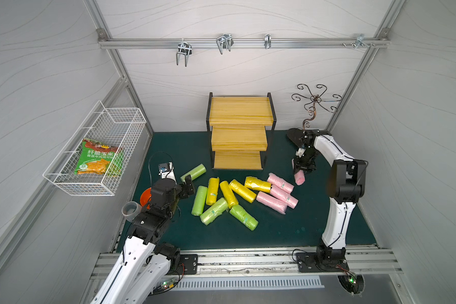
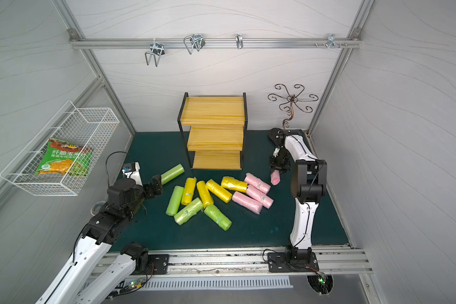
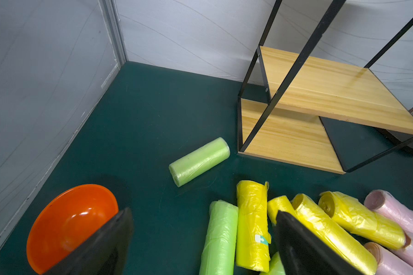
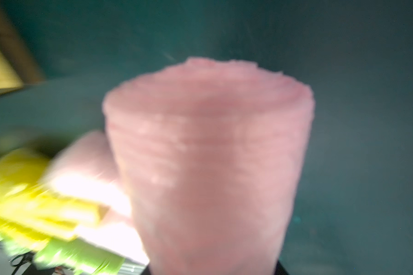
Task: Sort the rolls of trash bags by color and place them on the shelf
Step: Pick up the roll of trash bags from the center of the board, then place the roll of trash bags on the shelf.
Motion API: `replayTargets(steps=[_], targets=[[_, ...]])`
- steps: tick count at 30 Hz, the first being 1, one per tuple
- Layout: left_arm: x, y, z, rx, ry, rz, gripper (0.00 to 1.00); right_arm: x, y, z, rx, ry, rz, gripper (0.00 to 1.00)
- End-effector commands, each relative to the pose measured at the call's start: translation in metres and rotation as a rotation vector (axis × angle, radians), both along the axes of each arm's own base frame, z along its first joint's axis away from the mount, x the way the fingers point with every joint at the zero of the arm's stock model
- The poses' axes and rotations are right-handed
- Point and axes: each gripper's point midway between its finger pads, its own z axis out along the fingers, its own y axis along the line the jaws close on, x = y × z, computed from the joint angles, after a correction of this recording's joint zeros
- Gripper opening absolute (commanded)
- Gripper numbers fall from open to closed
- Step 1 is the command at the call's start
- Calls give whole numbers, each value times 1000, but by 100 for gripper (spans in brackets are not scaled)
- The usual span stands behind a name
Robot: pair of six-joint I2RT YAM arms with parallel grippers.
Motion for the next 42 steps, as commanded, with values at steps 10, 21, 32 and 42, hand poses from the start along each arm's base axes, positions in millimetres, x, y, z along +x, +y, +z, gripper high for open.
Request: replayTargets(steps=[10, 21, 32, 42], targets=[[0, -7, 17, -34, -44, -30, 98, -5, 83, 256, 327, -558, 59, 0], [2, -9, 13, -27, -28, -38, 98, -15, 205, 362, 822, -876, 418, 0], [3, -13, 8, -35, -1, -56, 98, 50, 221, 365, 960, -942, 373, 0], [3, -13, 5, -28, 19, -56, 97, 101, 212, 336, 918, -940, 247, 0]])
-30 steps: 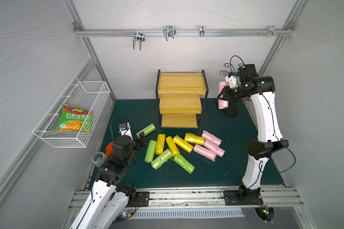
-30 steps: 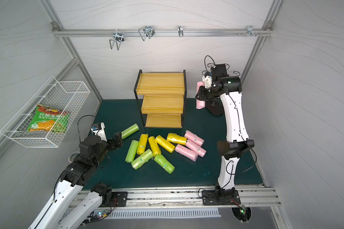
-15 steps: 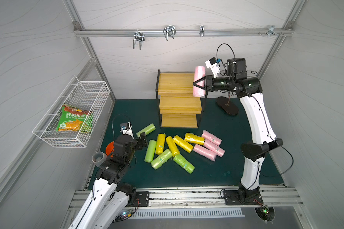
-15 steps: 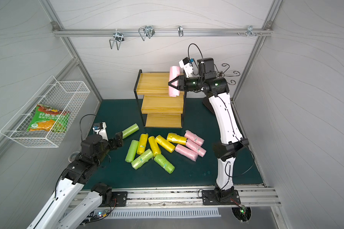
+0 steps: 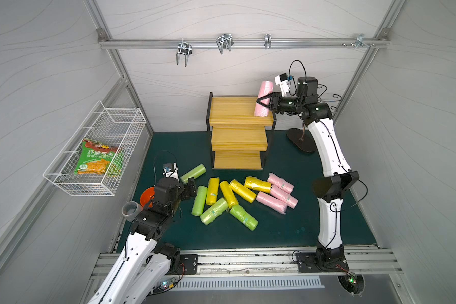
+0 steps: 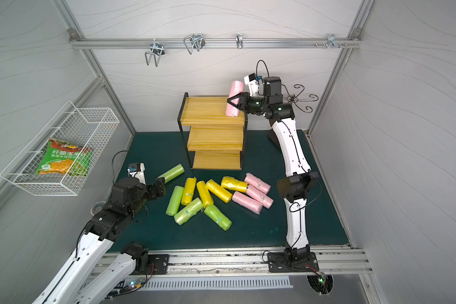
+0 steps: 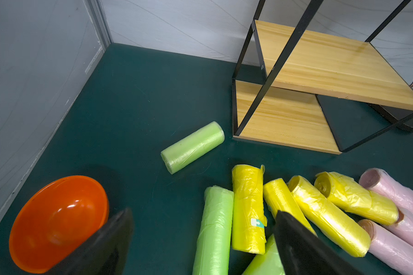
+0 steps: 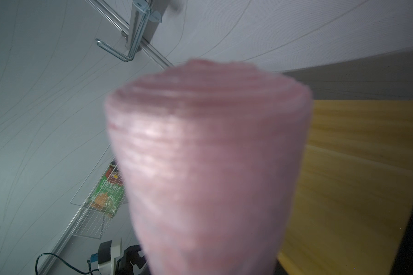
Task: Sort the rolls of trash bags by color and place them on the shelf
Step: Place the roll of trash bags on the shelf.
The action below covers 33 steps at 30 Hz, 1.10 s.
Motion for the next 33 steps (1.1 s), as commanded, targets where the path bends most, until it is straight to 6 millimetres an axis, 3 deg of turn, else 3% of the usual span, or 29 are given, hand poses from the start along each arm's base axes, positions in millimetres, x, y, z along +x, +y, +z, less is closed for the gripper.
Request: replayTargets(steps=[1, 10, 12, 17, 22, 27, 28, 29, 30, 33], targets=[[3, -3, 23, -27, -62, -7, 97, 9, -1, 14, 24, -65, -28, 0], [5, -4, 19, -19, -44, -9, 97, 10, 1, -14, -99, -58, -69, 2], [5, -4, 19, -18, -42, -9, 97, 9, 2, -16, -127, -75, -78, 9], [5, -3, 18, -14, -40, -6, 97, 11, -2, -17, -151, -88, -112, 39], [5, -3, 18, -12, -40, -3, 97, 12, -4, -18, -174, -99, -130, 52], [5, -2, 18, -11, -38, -3, 96, 10, -6, -12, -196, -123, -160, 55], [5, -2, 19, -12, -41, -3, 96, 9, -7, -10, -200, -131, -168, 54], [5, -2, 19, -12, -40, -2, 96, 8, -8, -8, -203, -135, -176, 47], [5, -2, 18, -11, -38, -2, 96, 7, -9, -6, -203, -139, -182, 29], [5, -2, 19, -11, -40, 0, 96, 4, -16, 2, -200, -142, -204, 1]])
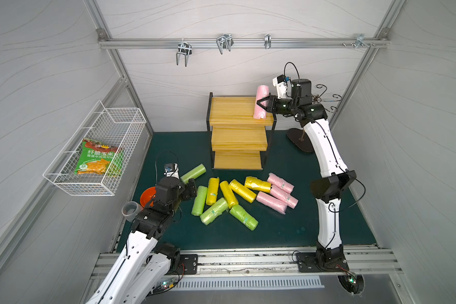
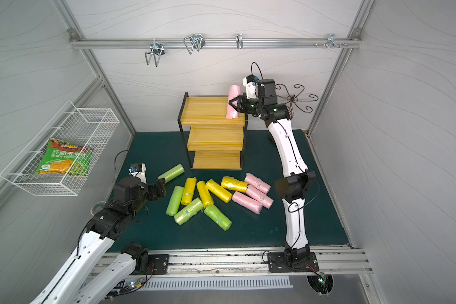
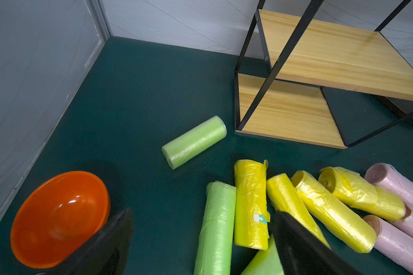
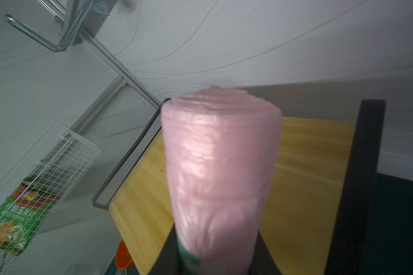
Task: Sort the rolls of trash bags by color and place them on the shelf
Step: Place the roll of trash bags on the shelf.
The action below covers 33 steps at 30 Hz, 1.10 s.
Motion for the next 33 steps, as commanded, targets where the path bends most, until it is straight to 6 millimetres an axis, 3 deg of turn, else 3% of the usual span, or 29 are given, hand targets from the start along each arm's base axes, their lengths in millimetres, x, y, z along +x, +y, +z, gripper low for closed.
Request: replayTargets(steps=[1, 7, 13, 17, 22, 29, 33], targets=[[5, -2, 25, -22, -68, 1, 96, -20, -10, 29, 1, -38, -23, 0], [5, -2, 25, -22, -68, 0, 96, -33, -22, 43, 36, -15, -18, 0], [5, -2, 25, -22, -65, -1, 96, -31, -40, 38, 196, 176, 31, 0], [5, -2, 24, -21, -64, 1, 96, -24, -43, 26, 201, 213, 35, 0], [5, -2, 23, -17, -60, 1, 96, -16, -34, 5, 202, 266, 62, 0], [5, -1, 23, -14, -58, 5, 96, -25, -6, 5, 190, 239, 133, 0], [5, -1, 23, -13, -56, 4, 96, -26, -2, 0, 163, 233, 124, 1]])
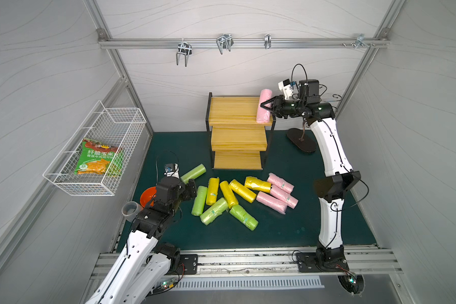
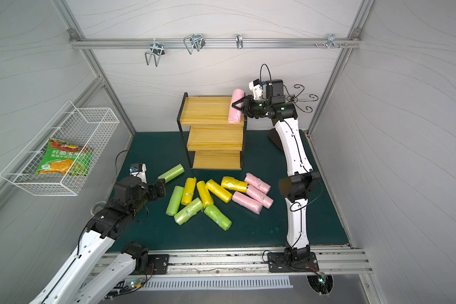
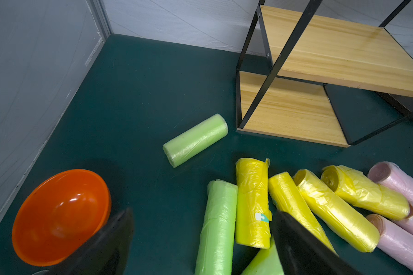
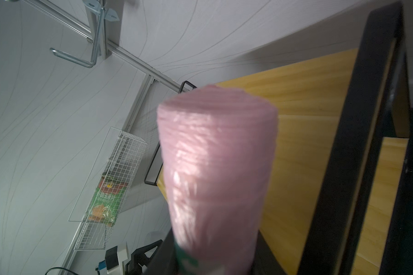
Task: Sort the rolls of trash bags by color and place them on the shelf
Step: Place the roll of trash bags on the shelf.
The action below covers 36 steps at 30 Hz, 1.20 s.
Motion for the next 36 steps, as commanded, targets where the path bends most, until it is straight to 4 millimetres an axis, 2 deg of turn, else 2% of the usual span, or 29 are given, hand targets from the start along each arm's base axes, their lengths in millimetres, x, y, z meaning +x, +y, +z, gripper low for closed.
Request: replayTargets(steps=[1, 4, 10, 12, 21, 26, 31, 36], targets=[[5, -1, 25, -18, -65, 3, 96, -2, 6, 0, -25, -34, 12, 9], [5, -1, 24, -15, -62, 2, 96, -1, 6, -8, -59, -32, -4, 28], [5, -1, 24, -15, -61, 2, 96, 0, 6, -11, -94, -48, -30, 50], [5, -2, 24, -14, -61, 1, 96, 2, 4, -11, -110, -59, -49, 71], [5, -1, 24, -13, -61, 1, 96, 11, 1, -10, -123, -86, -93, 79], [5, -1, 24, -12, -60, 2, 96, 8, 4, -11, -146, -100, -97, 81], [5, -2, 24, -13, -60, 0, 96, 3, 1, 1, -153, -142, -117, 81], [5, -1, 25, -15, -62, 4, 96, -10, -11, 19, -182, -208, -141, 81]])
